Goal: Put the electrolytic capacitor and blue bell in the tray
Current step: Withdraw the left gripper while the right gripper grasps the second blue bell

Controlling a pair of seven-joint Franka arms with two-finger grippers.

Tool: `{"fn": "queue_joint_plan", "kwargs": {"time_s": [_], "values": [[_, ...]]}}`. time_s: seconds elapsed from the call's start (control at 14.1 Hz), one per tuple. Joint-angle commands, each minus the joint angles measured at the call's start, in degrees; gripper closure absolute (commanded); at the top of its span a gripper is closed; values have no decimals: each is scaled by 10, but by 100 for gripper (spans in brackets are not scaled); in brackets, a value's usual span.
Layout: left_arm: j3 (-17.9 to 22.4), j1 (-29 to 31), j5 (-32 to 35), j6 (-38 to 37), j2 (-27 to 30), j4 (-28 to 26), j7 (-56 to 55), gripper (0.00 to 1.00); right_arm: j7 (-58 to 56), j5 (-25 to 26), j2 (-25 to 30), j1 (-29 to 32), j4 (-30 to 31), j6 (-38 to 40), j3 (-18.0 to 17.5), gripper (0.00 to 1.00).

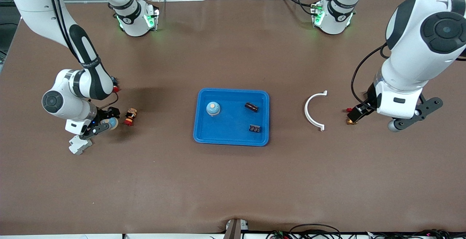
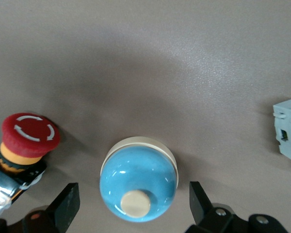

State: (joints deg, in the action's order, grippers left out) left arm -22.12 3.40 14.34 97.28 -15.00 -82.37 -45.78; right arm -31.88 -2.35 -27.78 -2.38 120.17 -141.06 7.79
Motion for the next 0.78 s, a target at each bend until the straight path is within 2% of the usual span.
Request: {"fn": "queue_joint_plan", "kwargs": {"time_s": [0.0, 0.14, 0.43, 0.5, 0.57, 0.64, 0.71], "values": [[-4, 20, -2, -14, 24, -9, 46, 0, -5, -3, -18, 8, -18, 2, -5, 0], [-4, 40, -37, -44, 28, -9, 86, 0, -5, -3, -20, 9, -18, 2, -5, 0], [-4, 56, -44, -54, 44, -10, 147, 0, -5, -3, -20, 9, -19, 2, -5, 0], [-2, 57, -44, -57, 49, -11, 159, 0, -5, -3, -20, 9, -18, 2, -5, 9], [0, 57, -44, -60, 51, -11, 171, 0, -6, -3, -20, 10, -18, 2, -5, 30], [0, 64, -44, -70, 55, -11, 181, 0, -14, -3, -20, 11, -19, 2, -6, 45], [-2, 76, -45, -75, 61, -13, 190, 0, -21, -3, -20, 11, -19, 2, -6, 56]]}}
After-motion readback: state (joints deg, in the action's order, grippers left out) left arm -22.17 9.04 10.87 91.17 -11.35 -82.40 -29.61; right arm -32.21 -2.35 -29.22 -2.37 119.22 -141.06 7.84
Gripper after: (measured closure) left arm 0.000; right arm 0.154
